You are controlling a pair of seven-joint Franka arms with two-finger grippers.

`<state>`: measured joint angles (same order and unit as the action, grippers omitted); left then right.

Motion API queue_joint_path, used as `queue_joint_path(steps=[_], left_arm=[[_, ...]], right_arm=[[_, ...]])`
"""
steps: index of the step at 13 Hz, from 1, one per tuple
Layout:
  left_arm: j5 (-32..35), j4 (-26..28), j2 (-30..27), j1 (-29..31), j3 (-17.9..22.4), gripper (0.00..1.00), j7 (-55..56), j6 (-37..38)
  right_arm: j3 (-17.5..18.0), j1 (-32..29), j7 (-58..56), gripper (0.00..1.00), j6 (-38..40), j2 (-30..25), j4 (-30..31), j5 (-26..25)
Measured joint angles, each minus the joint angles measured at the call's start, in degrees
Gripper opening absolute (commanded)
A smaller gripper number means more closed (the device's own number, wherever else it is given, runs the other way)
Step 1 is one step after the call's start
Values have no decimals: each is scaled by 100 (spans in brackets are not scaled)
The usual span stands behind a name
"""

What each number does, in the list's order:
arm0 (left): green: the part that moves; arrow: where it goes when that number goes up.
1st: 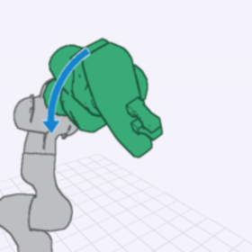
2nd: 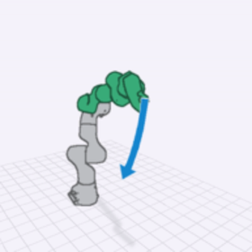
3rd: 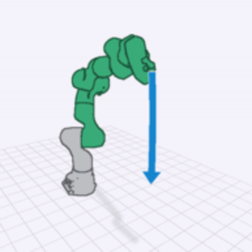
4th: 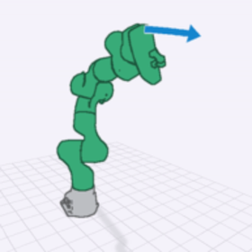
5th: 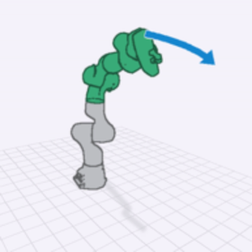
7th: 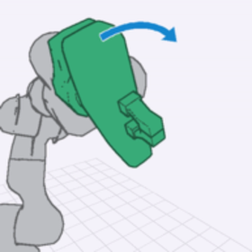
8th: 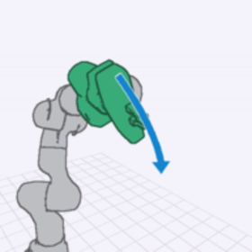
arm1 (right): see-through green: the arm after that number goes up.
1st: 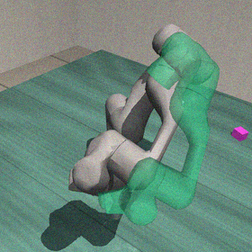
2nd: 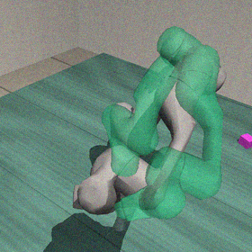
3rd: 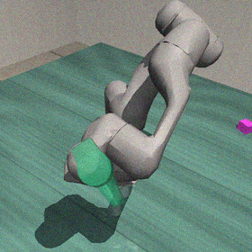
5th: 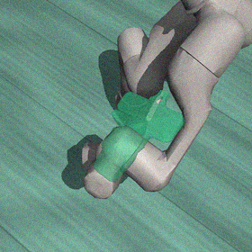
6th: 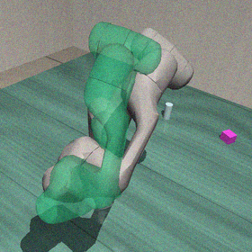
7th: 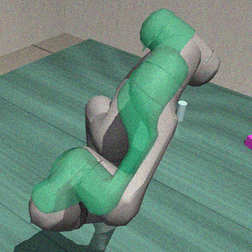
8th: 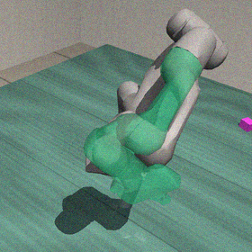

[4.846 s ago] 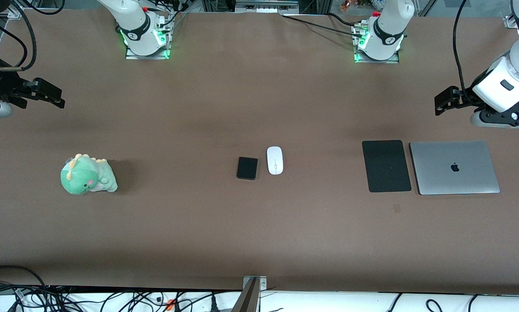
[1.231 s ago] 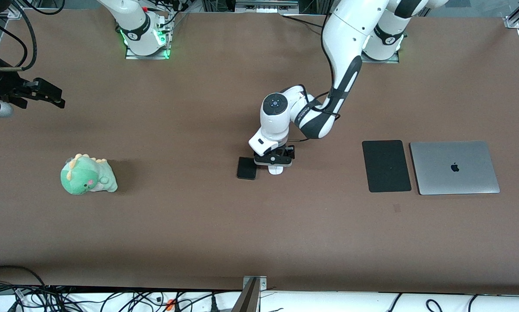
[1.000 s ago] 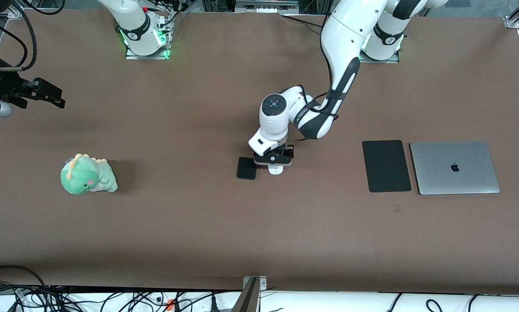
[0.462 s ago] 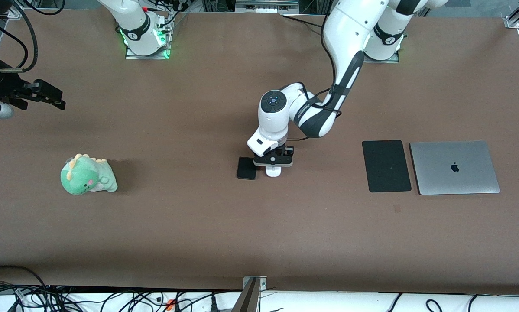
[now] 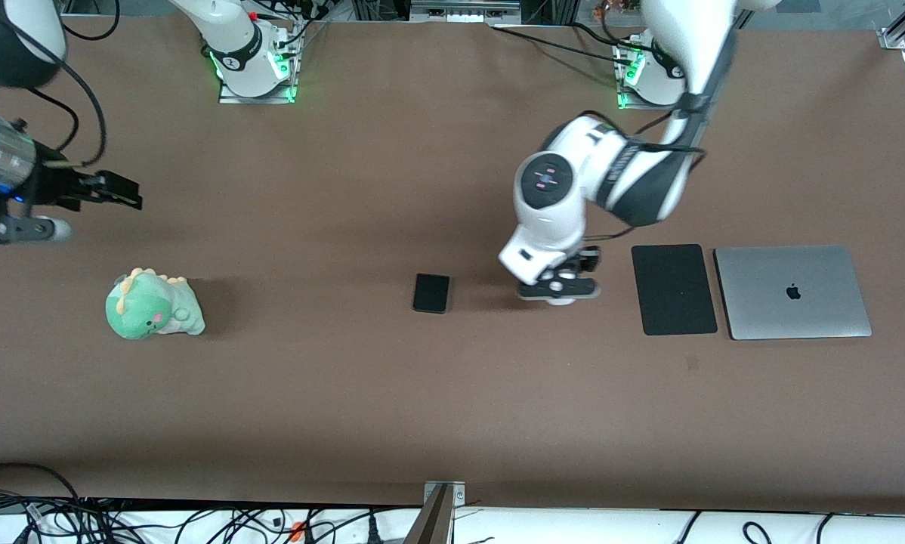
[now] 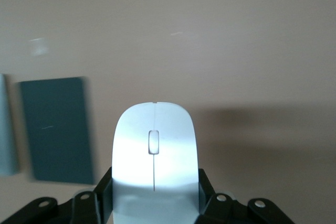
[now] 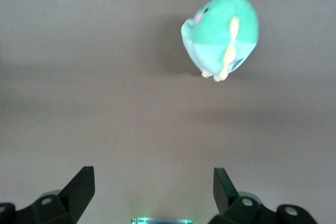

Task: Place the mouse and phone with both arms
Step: 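Carry the mouse toward the mouse pad while the right gripper reaches the phone, then lower the mouse onto the pad while the right gripper descends onto the phone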

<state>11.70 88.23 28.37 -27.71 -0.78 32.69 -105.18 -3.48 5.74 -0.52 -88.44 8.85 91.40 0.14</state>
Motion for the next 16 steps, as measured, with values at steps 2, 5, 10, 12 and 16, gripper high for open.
queue_joint_path(steps=[2,5,10,12,16], left_arm=[[1,34,-81,706,14,0,-935,522],[-274,203,-30,2009,-3,0,-2607,540],[-611,1132,-14,2424,-97,0,-2986,-689],[-613,1935,-59,2436,-109,0,-2980,-2025],[-614,3121,-95,2607,-104,0,-2979,-3980]], right_arm=[[10,241,6,100,15,145,-4,56],[30,805,735,100,-349,303,-3,448],[61,1991,2695,100,-1824,1246,8,521],[68,2412,3357,100,-2617,1704,13,525],[73,3198,4456,100,-4198,2721,13,525]])
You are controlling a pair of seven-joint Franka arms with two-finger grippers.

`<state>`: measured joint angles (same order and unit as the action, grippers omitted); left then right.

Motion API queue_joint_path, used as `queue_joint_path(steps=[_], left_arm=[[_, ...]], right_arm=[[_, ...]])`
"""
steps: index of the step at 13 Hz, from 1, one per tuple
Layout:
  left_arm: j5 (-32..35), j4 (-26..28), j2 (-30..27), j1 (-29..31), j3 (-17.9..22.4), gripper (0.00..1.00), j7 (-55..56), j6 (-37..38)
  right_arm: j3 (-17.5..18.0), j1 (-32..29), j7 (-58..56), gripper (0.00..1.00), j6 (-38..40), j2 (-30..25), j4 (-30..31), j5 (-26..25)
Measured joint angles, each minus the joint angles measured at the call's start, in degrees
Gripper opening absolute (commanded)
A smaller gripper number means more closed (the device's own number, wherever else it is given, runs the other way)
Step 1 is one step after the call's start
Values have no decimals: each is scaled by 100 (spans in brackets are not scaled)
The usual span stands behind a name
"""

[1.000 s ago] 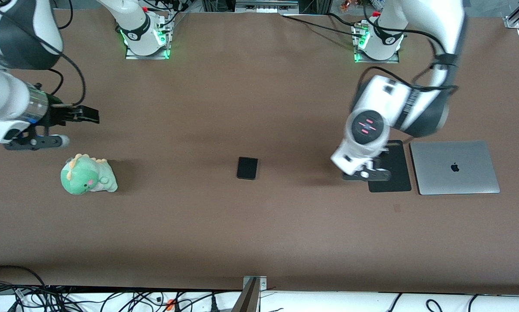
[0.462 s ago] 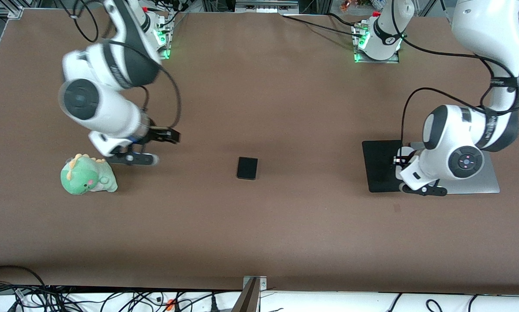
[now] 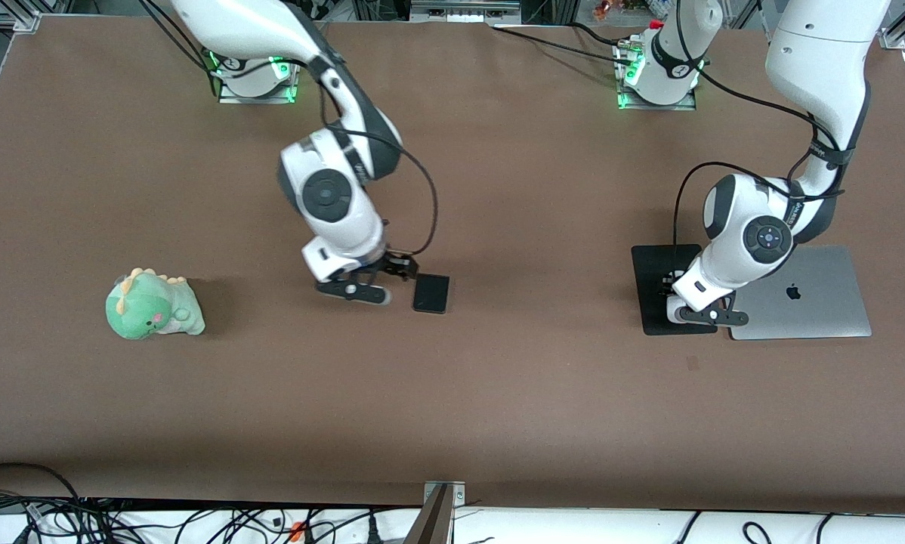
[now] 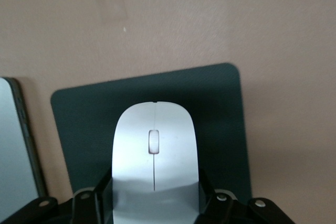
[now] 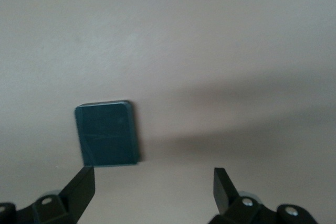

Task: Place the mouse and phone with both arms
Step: 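Lower the mouse onto the pad while the right gripper descends onto the phone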

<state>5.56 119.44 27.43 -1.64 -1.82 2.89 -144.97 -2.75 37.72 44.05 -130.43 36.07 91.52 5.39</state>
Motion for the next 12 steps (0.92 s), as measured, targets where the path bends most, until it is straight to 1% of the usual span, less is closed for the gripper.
queue_joint_path(steps=[2,4,5,6,12], left_arm=[[0,75,-8,9,-3,3,0,-80],[0,77,-13,9,-9,12,0,-80],[0,84,-13,9,-9,52,0,-80],[0,89,-13,9,-10,100,7,-80],[0,88,-79,9,-11,100,11,-86]], right_arm=[[-4,298,202,100,-606,452,-17,0],[-12,374,242,100,-782,661,-82,-3],[-19,379,237,100,-784,702,-139,-9],[-22,404,235,100,-799,730,-188,-16],[-52,509,232,100,-970,1062,-405,-70]])
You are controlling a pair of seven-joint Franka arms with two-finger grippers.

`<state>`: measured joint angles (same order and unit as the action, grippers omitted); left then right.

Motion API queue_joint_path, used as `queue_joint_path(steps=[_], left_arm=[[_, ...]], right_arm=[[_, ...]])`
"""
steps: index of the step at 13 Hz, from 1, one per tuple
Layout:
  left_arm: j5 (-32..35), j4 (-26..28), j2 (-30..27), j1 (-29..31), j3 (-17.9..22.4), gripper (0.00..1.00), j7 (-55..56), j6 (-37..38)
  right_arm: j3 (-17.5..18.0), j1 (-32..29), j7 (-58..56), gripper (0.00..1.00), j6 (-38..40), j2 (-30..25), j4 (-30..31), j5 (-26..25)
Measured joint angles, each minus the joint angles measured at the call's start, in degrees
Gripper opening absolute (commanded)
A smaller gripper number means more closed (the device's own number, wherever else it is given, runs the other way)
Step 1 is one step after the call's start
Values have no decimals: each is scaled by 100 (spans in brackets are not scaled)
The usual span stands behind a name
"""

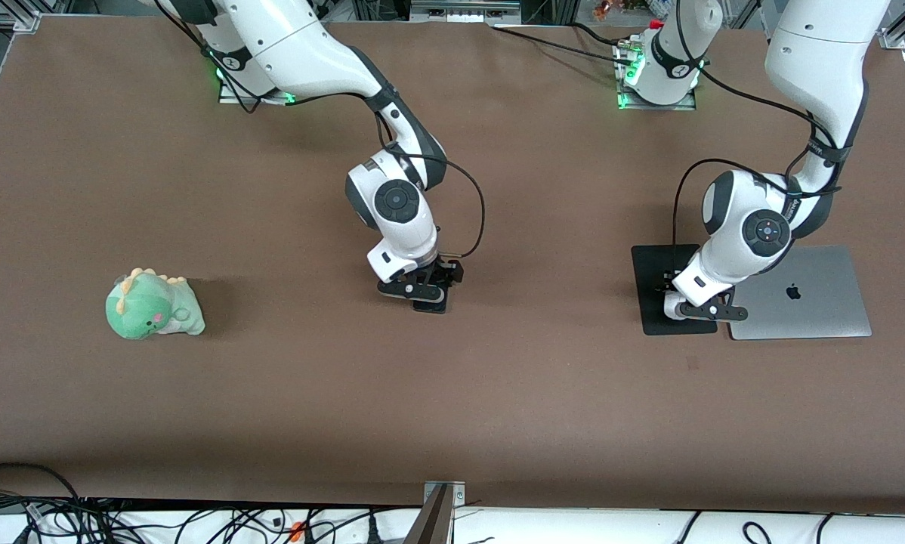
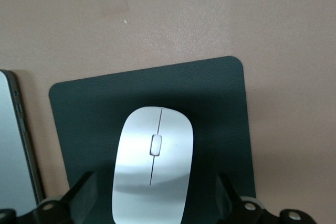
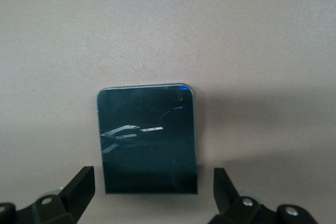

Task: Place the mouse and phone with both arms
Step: 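Lower the mouse onto the pad while the right gripper descends onto the phone, then open the left gripper off the mouse while the right gripper grasps the phone, then carry the phone toward the green plush while the left gripper withdraws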

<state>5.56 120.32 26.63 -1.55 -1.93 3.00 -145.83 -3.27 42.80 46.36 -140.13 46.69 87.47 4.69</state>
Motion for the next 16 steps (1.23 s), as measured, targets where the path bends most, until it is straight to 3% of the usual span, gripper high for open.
queue_joint_path(steps=[3,5,7,8,10,12,16], left_arm=[[0,-78,-110,0,0,100,4,167],[0,-529,-319,0,-3,100,1,1318],[0,-1406,-495,-26,-39,100,-6,2952],[-1,-1880,-540,-74,-63,100,-6,3676],[-1,-2774,-582,-187,-89,100,-36,4875],[-1,-3377,-587,-234,-92,100,-310,5455],[-1,-4192,-575,-157,-13,100,-689,6195]], right_arm=[[0,18,0,100,-20,92,-71,-202],[0,32,0,100,-21,163,-210,-224],[0,47,0,99,-27,244,-275,-235],[0,62,0,94,-52,279,-284,-257],[-4,86,0,65,-82,318,-294,-329],[-19,86,-16,42,-78,316,-320,-346],[-110,14,-217,41,16,294,-380,-347]])
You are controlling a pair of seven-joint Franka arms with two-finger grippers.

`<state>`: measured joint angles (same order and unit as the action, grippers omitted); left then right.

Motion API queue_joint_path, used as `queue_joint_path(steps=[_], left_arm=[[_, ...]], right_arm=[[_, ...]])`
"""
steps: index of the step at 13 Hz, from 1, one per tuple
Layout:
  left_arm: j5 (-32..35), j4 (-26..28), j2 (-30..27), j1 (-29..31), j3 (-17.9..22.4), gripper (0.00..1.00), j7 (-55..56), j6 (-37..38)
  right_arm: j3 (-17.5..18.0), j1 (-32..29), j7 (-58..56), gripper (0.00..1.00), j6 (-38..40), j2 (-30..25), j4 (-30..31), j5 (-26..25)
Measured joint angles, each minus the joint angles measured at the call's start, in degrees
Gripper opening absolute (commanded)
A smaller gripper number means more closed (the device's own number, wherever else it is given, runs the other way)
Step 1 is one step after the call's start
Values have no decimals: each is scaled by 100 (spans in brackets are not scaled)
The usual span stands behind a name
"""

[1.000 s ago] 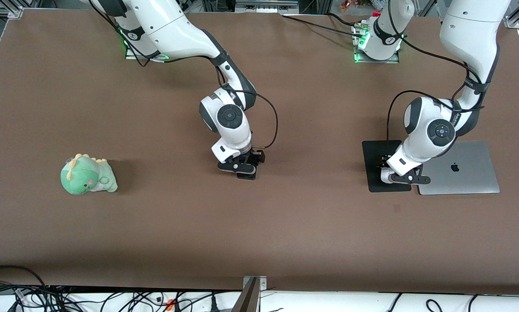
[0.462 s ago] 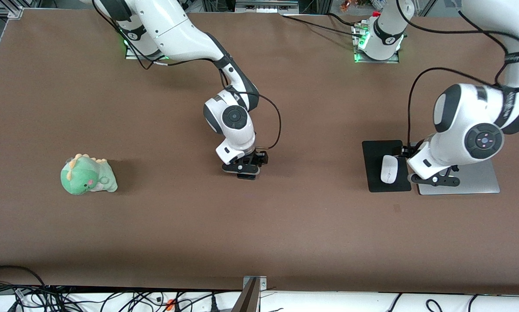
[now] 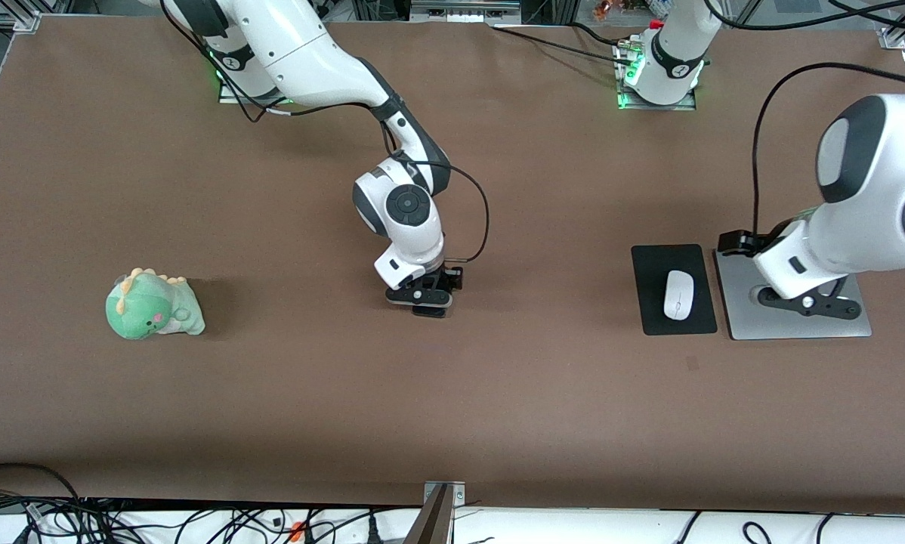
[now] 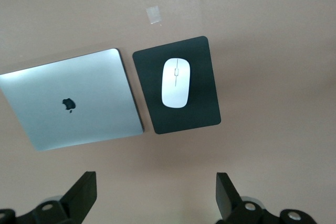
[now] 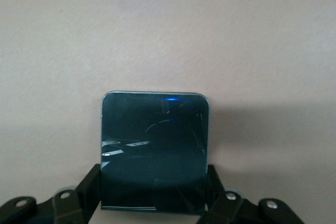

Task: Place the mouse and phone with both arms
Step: 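Carry the phone toward the green plush while the left gripper withdraws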

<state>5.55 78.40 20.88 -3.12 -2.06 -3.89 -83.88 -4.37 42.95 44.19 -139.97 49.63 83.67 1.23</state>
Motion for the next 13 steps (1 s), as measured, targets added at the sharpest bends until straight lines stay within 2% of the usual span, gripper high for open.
queue_joint_path(steps=[2,5,8,10,13], left_arm=[[0,-290,0,53,18,100,-36,203],[-121,-423,-3,331,30,100,-353,243],[-206,-446,-143,529,30,100,-507,248],[-208,-195,-501,565,-84,100,-507,165],[-208,830,-1393,614,-181,100,-507,-604]], right_arm=[[-48,-152,-398,41,389,-91,-88,0],[-95,-702,-1414,41,1158,-536,-65,3],[-103,-1269,-2375,41,1321,-971,312,5],[-107,-1586,-2971,41,1322,-1149,643,5],[-115,-2065,-3572,41,1298,-1274,1087,11]])
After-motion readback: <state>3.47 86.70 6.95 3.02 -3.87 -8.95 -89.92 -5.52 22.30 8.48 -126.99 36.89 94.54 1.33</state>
